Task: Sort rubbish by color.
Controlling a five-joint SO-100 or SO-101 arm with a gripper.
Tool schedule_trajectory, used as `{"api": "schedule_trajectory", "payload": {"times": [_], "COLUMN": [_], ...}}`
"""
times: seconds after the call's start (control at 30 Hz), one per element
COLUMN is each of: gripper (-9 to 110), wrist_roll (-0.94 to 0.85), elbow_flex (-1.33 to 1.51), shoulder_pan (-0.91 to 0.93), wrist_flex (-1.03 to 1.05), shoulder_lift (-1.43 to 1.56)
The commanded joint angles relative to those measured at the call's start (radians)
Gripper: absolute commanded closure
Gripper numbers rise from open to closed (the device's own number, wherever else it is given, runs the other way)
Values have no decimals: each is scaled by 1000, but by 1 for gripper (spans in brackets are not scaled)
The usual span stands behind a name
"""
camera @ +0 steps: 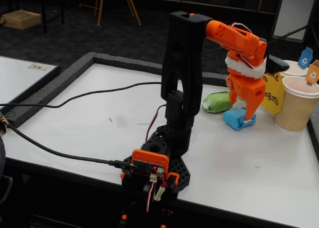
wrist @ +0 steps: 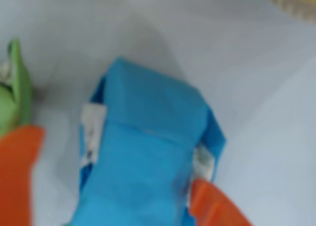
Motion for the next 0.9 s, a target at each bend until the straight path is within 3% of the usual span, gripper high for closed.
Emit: {"api": "schedule_trajectory", "payload": {"times": [0.0, 0.13, 0.27, 0.87], "gripper": [76, 83, 101, 101], "wrist_roll": [-17, -15, -9, -6], "elbow_flex": [-132, -164, -218, -304], "shoulder_pan": [-18, -18, -18, 26], "wrist_flex": [3, 3, -3, 144], "shoulder_lift": [21, 6, -12, 74]}}
